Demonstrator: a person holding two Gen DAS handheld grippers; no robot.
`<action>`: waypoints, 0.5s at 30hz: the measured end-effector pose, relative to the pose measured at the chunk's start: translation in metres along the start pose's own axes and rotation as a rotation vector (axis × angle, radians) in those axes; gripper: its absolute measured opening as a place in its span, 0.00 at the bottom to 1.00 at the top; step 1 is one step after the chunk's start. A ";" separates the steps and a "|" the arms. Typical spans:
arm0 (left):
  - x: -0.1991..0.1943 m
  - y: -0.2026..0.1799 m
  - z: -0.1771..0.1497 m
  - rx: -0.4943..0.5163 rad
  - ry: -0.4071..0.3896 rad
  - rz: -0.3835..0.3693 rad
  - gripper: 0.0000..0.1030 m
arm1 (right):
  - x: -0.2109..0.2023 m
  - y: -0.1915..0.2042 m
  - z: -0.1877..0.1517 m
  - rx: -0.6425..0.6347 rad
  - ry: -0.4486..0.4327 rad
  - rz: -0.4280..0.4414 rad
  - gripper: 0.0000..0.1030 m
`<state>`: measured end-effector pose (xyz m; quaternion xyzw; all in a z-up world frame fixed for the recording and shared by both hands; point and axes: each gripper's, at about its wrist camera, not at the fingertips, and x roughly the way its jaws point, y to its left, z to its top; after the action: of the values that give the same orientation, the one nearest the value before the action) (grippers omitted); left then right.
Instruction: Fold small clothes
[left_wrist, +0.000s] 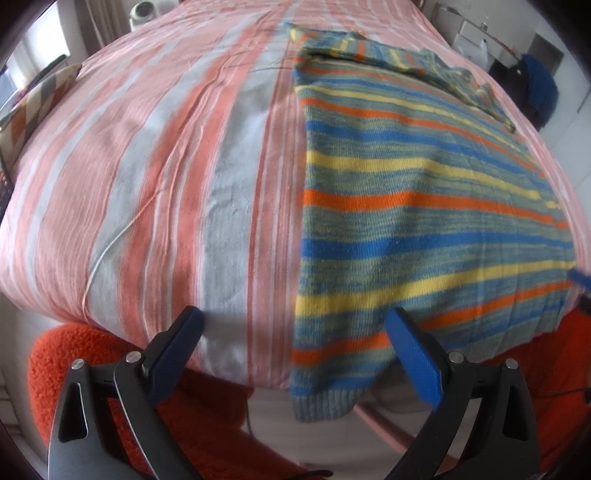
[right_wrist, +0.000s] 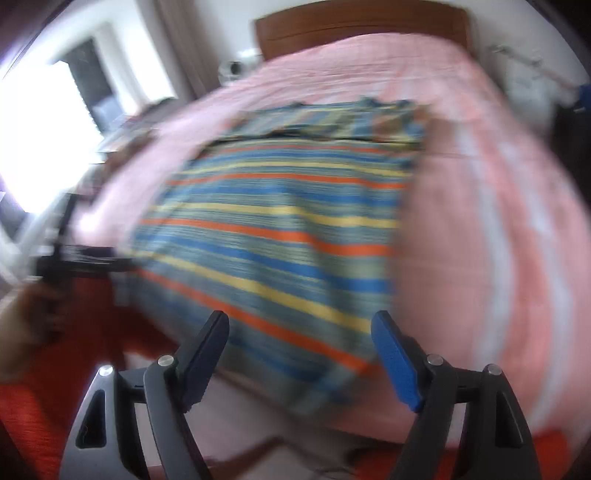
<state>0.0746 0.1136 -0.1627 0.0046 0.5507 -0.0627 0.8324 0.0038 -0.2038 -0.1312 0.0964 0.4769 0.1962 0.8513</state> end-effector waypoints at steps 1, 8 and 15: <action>-0.002 0.002 -0.001 -0.003 -0.001 0.004 0.97 | 0.012 -0.009 -0.006 0.037 0.057 -0.024 0.75; -0.024 0.032 -0.014 -0.072 -0.026 0.021 0.97 | -0.031 -0.049 -0.039 0.160 0.096 -0.324 0.55; -0.001 0.016 -0.017 0.033 0.094 -0.045 0.86 | -0.020 -0.047 -0.042 0.182 0.099 -0.133 0.58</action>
<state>0.0603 0.1304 -0.1691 0.0088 0.5881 -0.0901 0.8037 -0.0303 -0.2561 -0.1545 0.1316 0.5397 0.0995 0.8255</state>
